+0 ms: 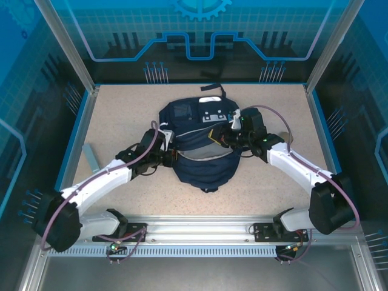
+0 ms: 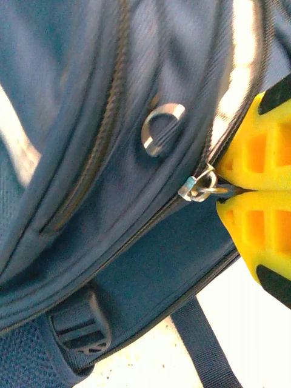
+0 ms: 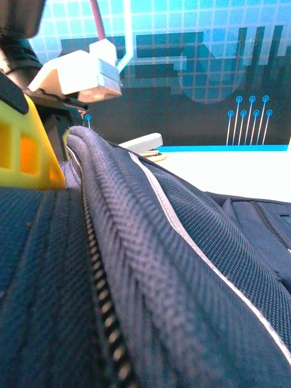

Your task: Pack books, pencil case, and school supplies into a backpack

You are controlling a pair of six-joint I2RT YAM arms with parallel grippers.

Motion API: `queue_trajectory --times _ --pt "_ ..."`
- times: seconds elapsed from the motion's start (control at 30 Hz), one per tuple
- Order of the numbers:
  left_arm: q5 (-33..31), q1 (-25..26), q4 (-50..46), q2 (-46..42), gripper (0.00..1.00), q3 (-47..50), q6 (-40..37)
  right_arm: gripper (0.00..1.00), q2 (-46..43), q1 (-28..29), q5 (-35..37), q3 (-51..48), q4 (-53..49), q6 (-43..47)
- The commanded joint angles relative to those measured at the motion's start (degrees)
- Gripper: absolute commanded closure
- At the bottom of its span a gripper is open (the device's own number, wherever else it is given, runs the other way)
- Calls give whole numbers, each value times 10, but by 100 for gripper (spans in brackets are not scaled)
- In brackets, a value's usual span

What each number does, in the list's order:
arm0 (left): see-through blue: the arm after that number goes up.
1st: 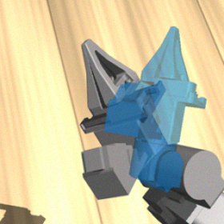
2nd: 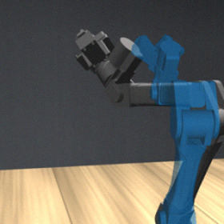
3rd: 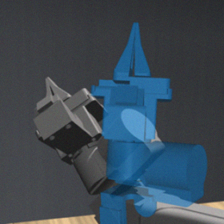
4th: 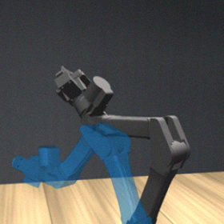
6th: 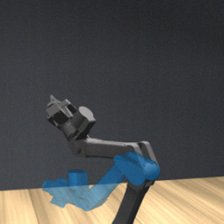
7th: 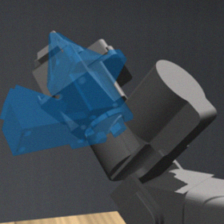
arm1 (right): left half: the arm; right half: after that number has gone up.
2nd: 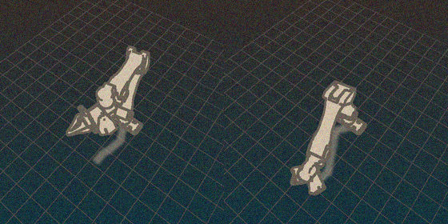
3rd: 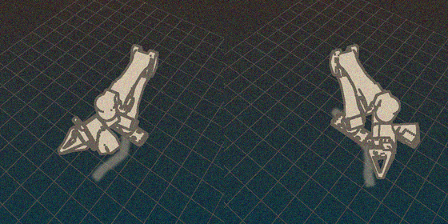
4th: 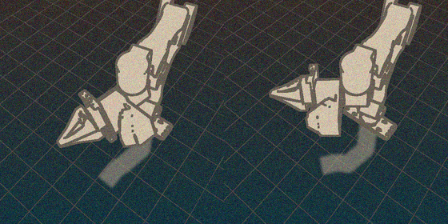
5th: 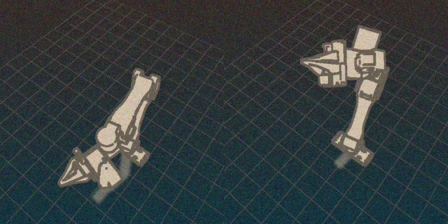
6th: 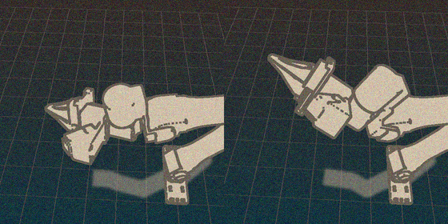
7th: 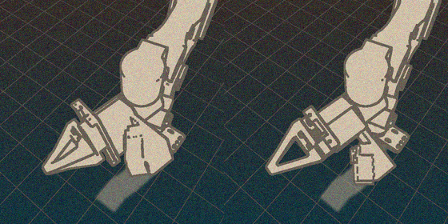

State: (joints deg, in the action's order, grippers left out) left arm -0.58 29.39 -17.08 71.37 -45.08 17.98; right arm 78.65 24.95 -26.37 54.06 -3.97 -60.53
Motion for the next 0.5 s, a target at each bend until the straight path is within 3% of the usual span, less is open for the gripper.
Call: queue_trajectory --times 0.0,0.3,0.47 --pt "-2 -27 1 51 100 -37 -12 90 -9 -29 22 30 -5 25" --pt "113 -97 37 163 100 -133 -92 92 1 -42 6 45 -13 46" --pt "132 -108 33 219 98 -182 -113 92 11 -51 -1 46 -8 45"
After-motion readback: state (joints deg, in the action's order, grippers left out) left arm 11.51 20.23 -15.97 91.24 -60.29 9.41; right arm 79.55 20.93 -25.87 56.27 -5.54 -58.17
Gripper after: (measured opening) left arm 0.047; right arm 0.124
